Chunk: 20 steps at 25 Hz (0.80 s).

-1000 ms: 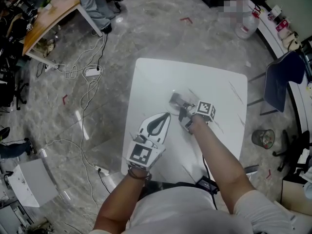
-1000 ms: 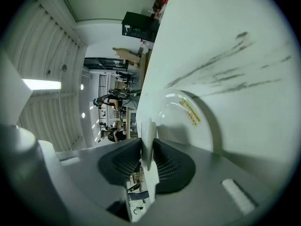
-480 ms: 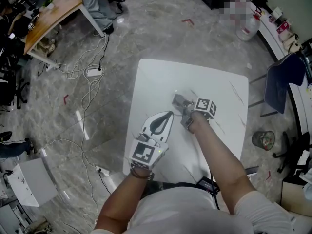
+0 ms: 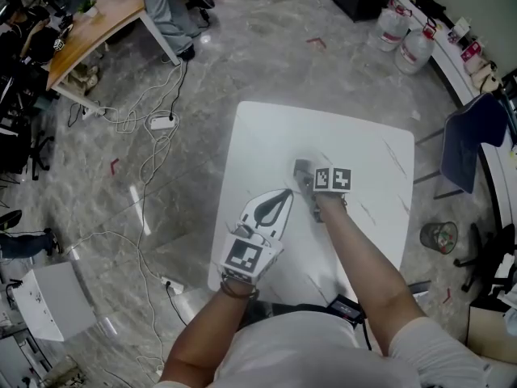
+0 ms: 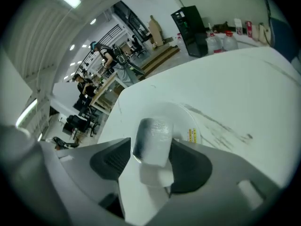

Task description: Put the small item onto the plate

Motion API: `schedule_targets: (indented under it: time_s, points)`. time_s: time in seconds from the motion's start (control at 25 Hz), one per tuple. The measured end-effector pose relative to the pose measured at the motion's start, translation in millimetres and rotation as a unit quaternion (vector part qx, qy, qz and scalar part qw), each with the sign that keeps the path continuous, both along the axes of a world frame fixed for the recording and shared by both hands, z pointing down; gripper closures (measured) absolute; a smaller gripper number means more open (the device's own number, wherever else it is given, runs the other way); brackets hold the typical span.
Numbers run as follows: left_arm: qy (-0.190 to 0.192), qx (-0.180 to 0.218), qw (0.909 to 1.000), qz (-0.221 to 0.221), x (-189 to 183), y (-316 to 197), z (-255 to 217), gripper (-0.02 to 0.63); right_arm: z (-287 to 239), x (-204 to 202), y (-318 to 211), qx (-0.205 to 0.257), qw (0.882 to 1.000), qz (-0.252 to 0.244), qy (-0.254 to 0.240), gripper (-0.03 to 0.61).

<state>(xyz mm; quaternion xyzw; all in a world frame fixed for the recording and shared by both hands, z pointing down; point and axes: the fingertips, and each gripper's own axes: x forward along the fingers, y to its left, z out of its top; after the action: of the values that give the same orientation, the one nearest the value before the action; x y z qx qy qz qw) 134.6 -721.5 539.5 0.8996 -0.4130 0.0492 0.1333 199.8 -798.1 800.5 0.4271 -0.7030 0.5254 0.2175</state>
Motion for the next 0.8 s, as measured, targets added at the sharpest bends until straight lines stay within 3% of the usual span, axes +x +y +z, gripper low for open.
schedule_targets:
  time_s: [0.24, 0.44, 0.6, 0.8]
  points:
    - [-0.003, 0.001, 1.0, 0.003, 2.0, 7.9, -1.9, 0.607, -1.3, 2.9, 1.5, 0.068, 0.988, -0.09, 0.107, 0.333]
    - [-0.006, -0.001, 1.0, 0.005, 1.0, 11.4, -0.4, 0.607, -7.1, 3.4, 3.4, 0.123, 0.959, -0.174, 0.189, 0.322]
    - [-0.004, 0.001, 1.0, 0.008, 1.3, 12.0, -2.6, 0.607, -19.7, -3.5, 10.5, 0.152, 0.96, -0.178, 0.155, 0.327]
    - [0.001, 0.007, 0.9998, 0.016, 3.9, 17.8, -12.1, 0.607, -83.0, -10.5, 24.1, 0.246, 0.938, -0.195, 0.144, 0.491]
